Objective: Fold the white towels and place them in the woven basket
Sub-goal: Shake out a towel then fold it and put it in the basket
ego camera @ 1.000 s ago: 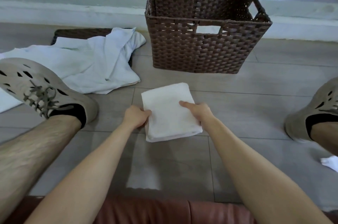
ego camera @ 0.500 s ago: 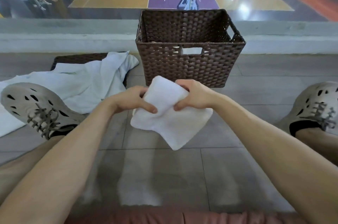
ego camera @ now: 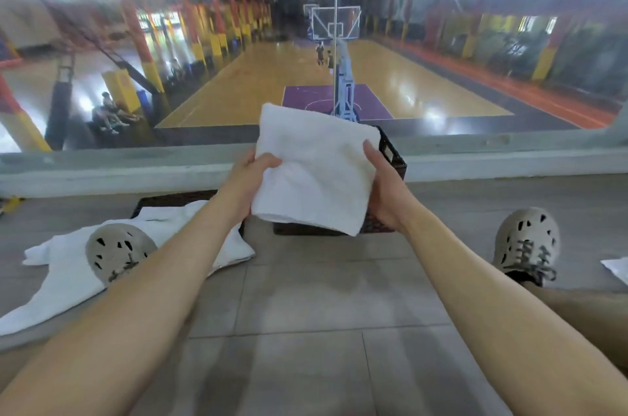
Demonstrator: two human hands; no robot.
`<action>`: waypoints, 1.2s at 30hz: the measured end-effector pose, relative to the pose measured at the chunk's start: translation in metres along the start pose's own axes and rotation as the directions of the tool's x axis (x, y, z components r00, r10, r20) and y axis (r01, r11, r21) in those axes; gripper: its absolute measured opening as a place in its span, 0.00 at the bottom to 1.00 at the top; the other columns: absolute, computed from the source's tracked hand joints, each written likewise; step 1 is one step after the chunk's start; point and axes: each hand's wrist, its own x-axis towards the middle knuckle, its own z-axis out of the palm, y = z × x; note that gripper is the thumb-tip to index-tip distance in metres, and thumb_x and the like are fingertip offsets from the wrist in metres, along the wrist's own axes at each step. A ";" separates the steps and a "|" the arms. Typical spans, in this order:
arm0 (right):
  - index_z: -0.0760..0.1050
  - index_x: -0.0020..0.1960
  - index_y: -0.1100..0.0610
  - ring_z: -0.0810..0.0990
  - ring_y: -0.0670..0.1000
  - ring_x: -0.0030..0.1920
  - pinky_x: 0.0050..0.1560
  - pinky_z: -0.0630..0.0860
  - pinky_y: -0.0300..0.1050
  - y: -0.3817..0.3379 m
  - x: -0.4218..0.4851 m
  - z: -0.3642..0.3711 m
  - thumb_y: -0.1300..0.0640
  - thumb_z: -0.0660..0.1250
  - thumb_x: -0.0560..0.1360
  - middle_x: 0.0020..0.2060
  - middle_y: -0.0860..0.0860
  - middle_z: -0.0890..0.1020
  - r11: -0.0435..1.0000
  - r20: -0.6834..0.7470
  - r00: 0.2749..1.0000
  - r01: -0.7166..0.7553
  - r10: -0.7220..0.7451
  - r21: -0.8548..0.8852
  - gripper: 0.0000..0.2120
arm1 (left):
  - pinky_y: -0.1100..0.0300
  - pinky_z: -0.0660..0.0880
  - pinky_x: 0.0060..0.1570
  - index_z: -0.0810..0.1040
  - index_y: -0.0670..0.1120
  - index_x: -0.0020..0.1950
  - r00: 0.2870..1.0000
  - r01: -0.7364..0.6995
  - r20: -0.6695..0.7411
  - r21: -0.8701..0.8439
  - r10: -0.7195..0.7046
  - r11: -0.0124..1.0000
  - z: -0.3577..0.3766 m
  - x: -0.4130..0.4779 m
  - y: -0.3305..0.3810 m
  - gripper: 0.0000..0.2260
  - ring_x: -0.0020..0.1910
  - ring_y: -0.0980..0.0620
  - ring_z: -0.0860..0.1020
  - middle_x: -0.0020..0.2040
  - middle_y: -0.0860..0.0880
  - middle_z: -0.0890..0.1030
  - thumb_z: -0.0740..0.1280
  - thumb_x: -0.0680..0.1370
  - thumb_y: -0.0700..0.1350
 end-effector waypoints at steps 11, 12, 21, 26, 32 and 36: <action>0.78 0.65 0.48 0.88 0.55 0.53 0.57 0.85 0.58 -0.103 0.147 0.004 0.37 0.77 0.70 0.57 0.49 0.87 0.961 -0.242 0.947 0.152 -0.208 -0.232 0.28 | 0.44 0.81 0.64 0.72 0.55 0.77 0.933 -0.096 0.356 0.383 -0.051 0.919 -0.008 0.115 0.092 0.37 0.69 0.48 0.82 0.67 0.55 0.85 0.83 0.71 0.42; 0.76 0.69 0.46 0.88 0.55 0.54 0.58 0.85 0.59 -0.107 0.176 -0.005 0.33 0.75 0.68 0.59 0.49 0.86 0.955 -0.250 0.944 0.150 -0.215 -0.254 0.33 | 0.44 0.83 0.61 0.72 0.56 0.76 0.944 -0.131 0.331 0.372 0.001 0.919 -0.001 0.138 0.097 0.39 0.67 0.49 0.82 0.66 0.55 0.85 0.84 0.69 0.40; 0.81 0.65 0.53 0.86 0.59 0.63 0.68 0.80 0.62 -0.118 0.356 -0.076 0.58 0.75 0.77 0.61 0.55 0.87 0.935 -0.002 0.995 -0.091 0.096 -0.342 0.17 | 0.50 0.86 0.47 0.55 0.57 0.76 0.995 -0.078 0.083 0.296 0.056 0.952 0.032 0.322 0.072 0.43 0.52 0.54 0.84 0.59 0.53 0.80 0.81 0.75 0.38; 0.71 0.68 0.53 0.86 0.57 0.60 0.63 0.83 0.60 -0.077 0.382 -0.096 0.63 0.72 0.79 0.62 0.52 0.84 0.946 -0.058 0.986 -0.166 0.156 -0.277 0.21 | 0.39 0.84 0.60 0.56 0.61 0.76 0.978 0.034 0.189 0.285 -0.091 0.958 0.017 0.362 0.018 0.47 0.64 0.46 0.84 0.67 0.44 0.83 0.82 0.72 0.33; 0.63 0.76 0.52 0.86 0.57 0.60 0.61 0.84 0.59 0.029 0.411 -0.141 0.63 0.77 0.73 0.63 0.52 0.83 0.897 -0.136 0.934 -0.356 0.331 -0.260 0.37 | 0.40 0.84 0.58 0.59 0.65 0.77 0.919 0.139 0.285 0.414 -0.273 0.900 0.020 0.373 -0.068 0.49 0.60 0.39 0.86 0.65 0.40 0.82 0.78 0.73 0.27; 0.63 0.75 0.54 0.86 0.57 0.59 0.60 0.84 0.61 0.072 0.415 -0.148 0.65 0.77 0.74 0.62 0.52 0.84 0.825 -0.139 0.864 -0.504 0.484 -0.257 0.35 | 0.43 0.83 0.63 0.52 0.74 0.80 0.857 0.196 0.329 0.505 -0.397 0.841 0.014 0.375 -0.101 0.59 0.59 0.43 0.87 0.66 0.43 0.82 0.80 0.70 0.27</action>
